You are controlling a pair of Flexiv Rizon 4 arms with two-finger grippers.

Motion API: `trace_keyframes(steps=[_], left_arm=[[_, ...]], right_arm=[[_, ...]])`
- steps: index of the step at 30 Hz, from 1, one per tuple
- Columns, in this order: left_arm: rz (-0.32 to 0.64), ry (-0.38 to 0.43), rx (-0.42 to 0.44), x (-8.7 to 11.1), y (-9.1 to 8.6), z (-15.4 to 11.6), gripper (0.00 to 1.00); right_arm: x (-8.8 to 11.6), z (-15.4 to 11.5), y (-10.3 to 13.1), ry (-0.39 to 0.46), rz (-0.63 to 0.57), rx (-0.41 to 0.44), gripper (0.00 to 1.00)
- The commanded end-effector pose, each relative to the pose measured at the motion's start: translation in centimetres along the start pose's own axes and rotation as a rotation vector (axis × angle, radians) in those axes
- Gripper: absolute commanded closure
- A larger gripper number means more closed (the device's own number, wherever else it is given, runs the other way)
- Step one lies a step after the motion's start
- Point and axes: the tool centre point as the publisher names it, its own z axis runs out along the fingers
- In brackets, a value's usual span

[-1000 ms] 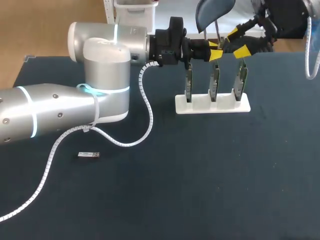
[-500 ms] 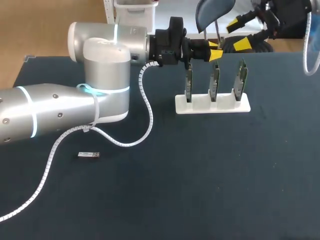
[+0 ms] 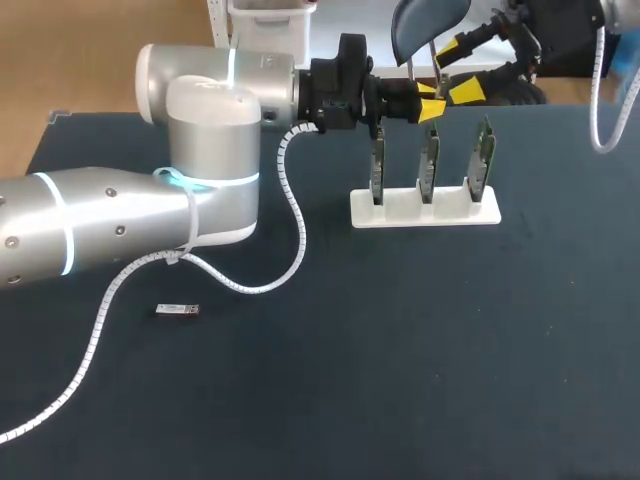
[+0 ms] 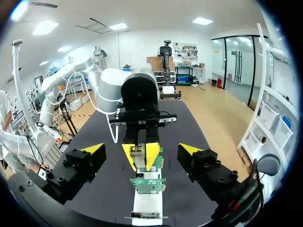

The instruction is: Pick up the optical module with the left hand, and insert it into the network port with the right hand.

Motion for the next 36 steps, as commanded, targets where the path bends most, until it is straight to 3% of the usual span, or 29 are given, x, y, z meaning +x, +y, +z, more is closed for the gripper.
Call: trace_keyframes(steps=[1,15,16,17,18,36], left_arm=[[0.002,-0.003,-0.006,0.03,-0.21,-0.07,1.00],[0.002,-0.003,-0.006,0.03,-0.21,-0.07,1.00],[0.002,-0.003,-0.006,0.03,-0.21,-0.07,1.00],[0.002,-0.003,-0.006,0.03,-0.21,-0.07,1.00],[0.002,-0.003,-0.006,0.03,-0.21,-0.07,1.00],[0.002,-0.003,-0.006,0.03,-0.21,-0.07,1.00]], right_arm=[[-0.14,0.40,-0.13,-0.001,0.001,0.001,0.00],[-0.29,0.65,-0.17,0.000,0.002,0.000,0.00],[-0.31,0.65,-0.19,-0.001,0.003,-0.002,0.55],[-0.31,0.66,-0.20,-0.002,0.003,-0.002,0.89],[-0.31,0.66,-0.21,-0.003,0.003,-0.002,1.00],[-0.24,1.06,-0.37,0.000,0.000,-0.010,1.00]])
